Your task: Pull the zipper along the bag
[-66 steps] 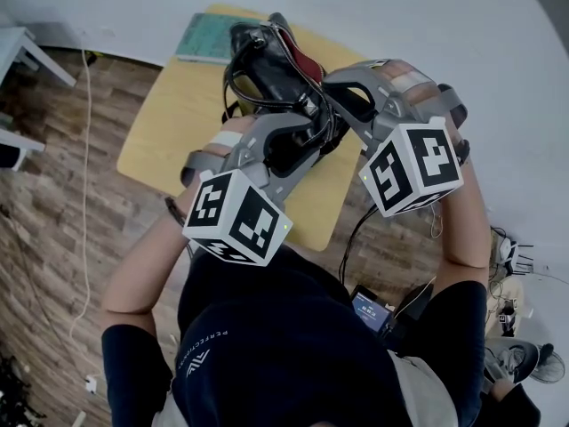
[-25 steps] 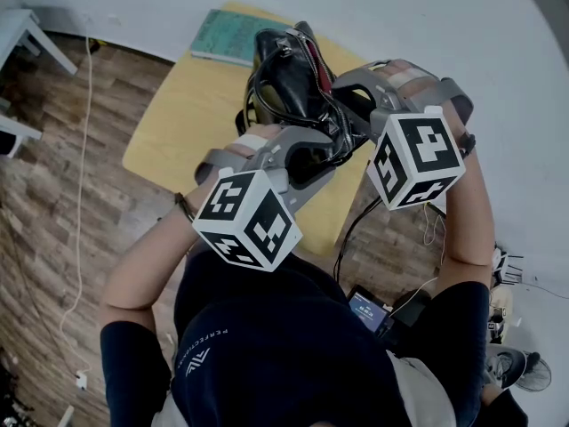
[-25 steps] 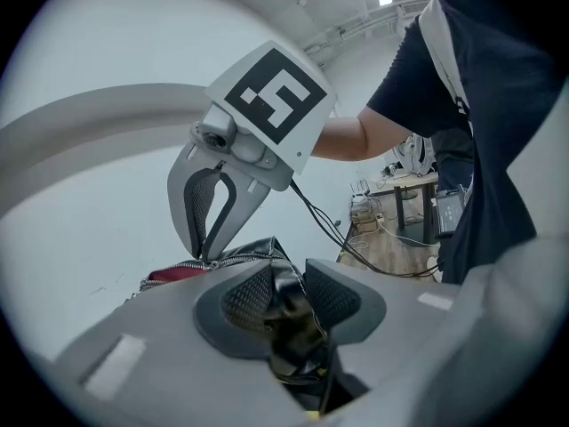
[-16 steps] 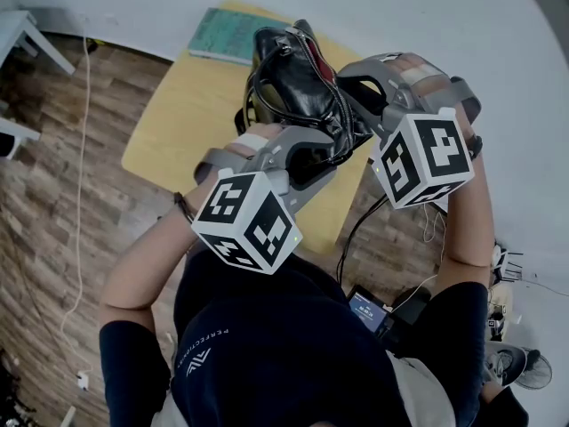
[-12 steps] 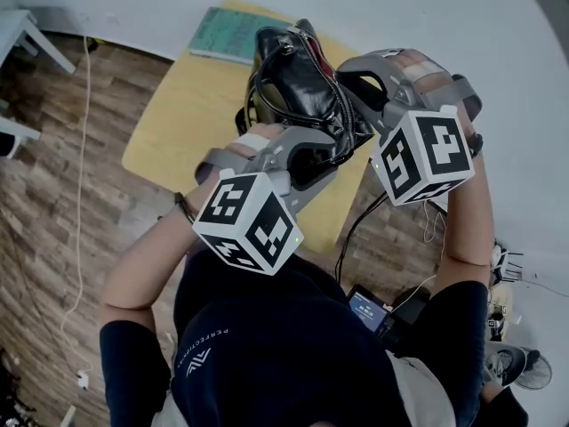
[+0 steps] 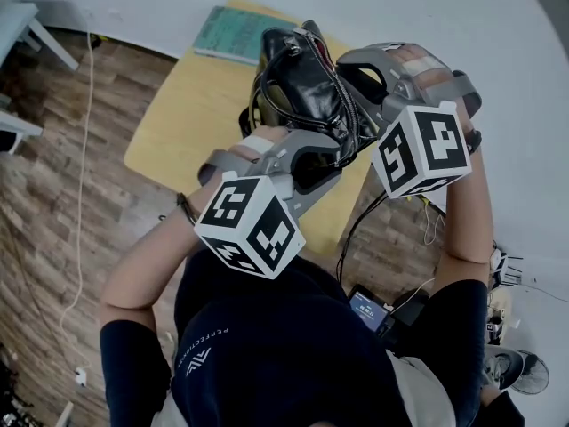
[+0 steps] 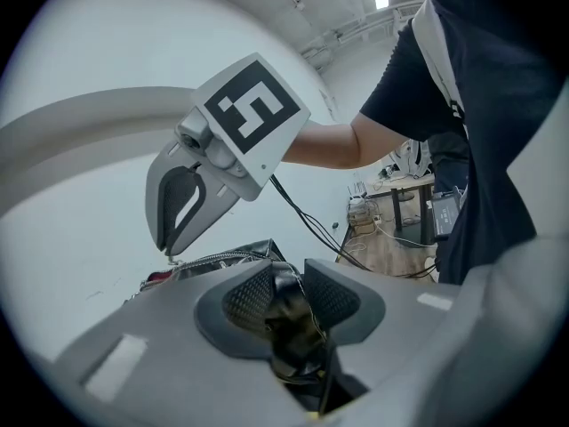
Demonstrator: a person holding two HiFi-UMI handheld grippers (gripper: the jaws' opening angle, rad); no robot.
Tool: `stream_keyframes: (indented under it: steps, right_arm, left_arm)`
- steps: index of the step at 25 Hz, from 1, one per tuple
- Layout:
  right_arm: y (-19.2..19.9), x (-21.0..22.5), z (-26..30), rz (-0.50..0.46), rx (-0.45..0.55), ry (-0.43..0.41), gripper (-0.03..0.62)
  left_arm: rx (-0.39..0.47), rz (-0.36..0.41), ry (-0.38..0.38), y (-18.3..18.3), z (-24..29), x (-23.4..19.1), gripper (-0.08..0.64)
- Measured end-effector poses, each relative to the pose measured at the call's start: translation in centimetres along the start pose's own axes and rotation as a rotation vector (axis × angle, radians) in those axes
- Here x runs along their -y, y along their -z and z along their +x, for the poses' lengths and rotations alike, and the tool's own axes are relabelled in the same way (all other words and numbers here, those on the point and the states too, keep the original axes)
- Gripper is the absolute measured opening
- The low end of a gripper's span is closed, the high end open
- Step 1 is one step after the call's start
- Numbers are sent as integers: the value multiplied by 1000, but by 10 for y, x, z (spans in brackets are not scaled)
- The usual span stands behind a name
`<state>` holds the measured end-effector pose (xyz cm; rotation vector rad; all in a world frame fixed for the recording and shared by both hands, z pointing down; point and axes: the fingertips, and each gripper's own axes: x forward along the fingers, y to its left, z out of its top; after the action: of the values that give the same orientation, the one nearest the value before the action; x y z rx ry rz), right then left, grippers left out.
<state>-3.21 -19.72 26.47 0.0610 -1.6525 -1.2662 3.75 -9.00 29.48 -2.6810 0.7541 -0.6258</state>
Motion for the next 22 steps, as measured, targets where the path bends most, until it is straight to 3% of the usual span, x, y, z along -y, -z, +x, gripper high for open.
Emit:
stream_keyframes:
  steps: [6, 8, 9, 11, 13, 18, 20, 22]
  right_arm:
    - [2, 8, 5, 19, 0, 41, 32]
    - [13, 24, 13, 20, -42, 117, 34]
    - [24, 39, 16, 19, -87, 181, 0]
    - [43, 66, 16, 89, -121, 241, 2]
    - [41, 79, 7, 176, -74, 225, 2]
    - [29, 53, 15, 243, 29, 157, 3]
    - [32, 42, 22, 278, 32, 153, 3]
    - [31, 33, 25, 323, 45, 151, 5]
  left_arm:
    - [8, -8, 7, 0, -1, -1, 129]
    - [6, -13, 37, 2, -1, 2, 129]
    - [6, -17, 64, 2, 0, 6, 129]
    - [14, -22, 88, 2, 2, 12, 129]
    - [24, -43, 66, 1, 0, 7, 133]
    - [56, -87, 41, -3, -4, -2, 134]
    - [84, -104, 10, -5, -9, -8, 51]
    - [104, -125, -17, -6, -16, -14, 52]
